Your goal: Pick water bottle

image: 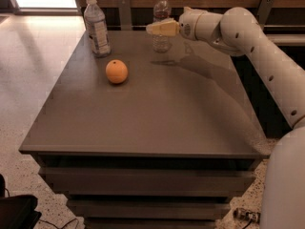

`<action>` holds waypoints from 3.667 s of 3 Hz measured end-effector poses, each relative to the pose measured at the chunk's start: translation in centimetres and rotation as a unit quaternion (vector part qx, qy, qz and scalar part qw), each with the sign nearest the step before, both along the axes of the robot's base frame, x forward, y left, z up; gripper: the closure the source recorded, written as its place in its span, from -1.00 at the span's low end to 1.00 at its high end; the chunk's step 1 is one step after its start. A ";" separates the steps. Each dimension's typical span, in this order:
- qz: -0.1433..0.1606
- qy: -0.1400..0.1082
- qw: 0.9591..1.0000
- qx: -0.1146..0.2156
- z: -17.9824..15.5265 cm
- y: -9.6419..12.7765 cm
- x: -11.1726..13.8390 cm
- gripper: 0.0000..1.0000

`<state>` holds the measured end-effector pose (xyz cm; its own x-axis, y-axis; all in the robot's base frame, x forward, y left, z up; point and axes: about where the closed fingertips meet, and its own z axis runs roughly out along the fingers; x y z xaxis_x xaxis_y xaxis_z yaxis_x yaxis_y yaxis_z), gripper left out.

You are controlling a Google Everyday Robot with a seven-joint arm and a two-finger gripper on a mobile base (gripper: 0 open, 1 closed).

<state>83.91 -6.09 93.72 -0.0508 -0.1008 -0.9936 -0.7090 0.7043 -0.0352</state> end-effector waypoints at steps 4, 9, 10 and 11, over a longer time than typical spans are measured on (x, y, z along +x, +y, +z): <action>0.027 0.000 1.000 0.016 -1.1 3.3 1.7 -0.16; 0.045 -0.020 0.999 0.013 0.7 4.5 1.6 1.00; 0.051 -0.051 0.997 0.010 3.3 4.2 1.4 1.00; 0.055 -0.074 0.996 0.009 5.1 4.0 1.1 1.00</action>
Offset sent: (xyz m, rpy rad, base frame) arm 0.0217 0.0262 -0.0088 0.0268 -0.0030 0.0537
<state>85.05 -2.05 98.78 0.1058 -0.0797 -0.9912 -0.7698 0.6244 -0.1323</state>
